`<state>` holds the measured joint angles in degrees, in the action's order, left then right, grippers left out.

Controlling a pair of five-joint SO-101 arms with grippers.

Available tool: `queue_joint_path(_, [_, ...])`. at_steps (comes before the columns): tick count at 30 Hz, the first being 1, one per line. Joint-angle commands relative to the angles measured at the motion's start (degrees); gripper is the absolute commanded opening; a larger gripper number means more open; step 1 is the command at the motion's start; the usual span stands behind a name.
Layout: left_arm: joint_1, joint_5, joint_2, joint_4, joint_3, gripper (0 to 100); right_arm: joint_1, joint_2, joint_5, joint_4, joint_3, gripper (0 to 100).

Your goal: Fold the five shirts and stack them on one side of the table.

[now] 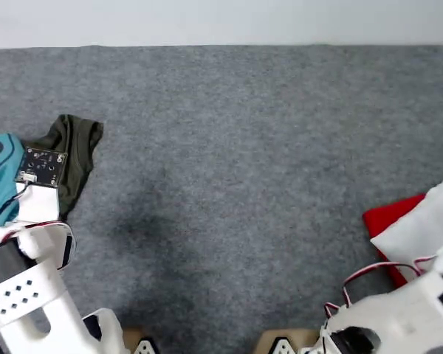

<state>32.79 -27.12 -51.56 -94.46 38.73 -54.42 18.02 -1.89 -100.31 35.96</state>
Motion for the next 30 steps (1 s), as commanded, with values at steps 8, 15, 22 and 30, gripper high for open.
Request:
queue_joint_path(8, [-0.1, 0.4, -0.4, 0.6, -0.2, 2, 10.9, -7.3, 0.7, -1.8, -12.9, 0.7])
queue_joint_path(15, [0.0, 0.4, -0.4, 0.5, -0.2, 2, 17.3, -7.3, 0.8, 5.7, -29.7, 0.9])
queue_joint_path(22, [0.1, 0.4, -0.7, -0.6, -0.2, 2, 17.2, -7.3, 0.7, 19.9, -39.6, 0.9])
queue_joint_path(30, [-0.1, 0.2, -0.8, -0.7, -0.6, 2, 20.2, -16.3, 0.4, 9.2, -34.4, 0.9])
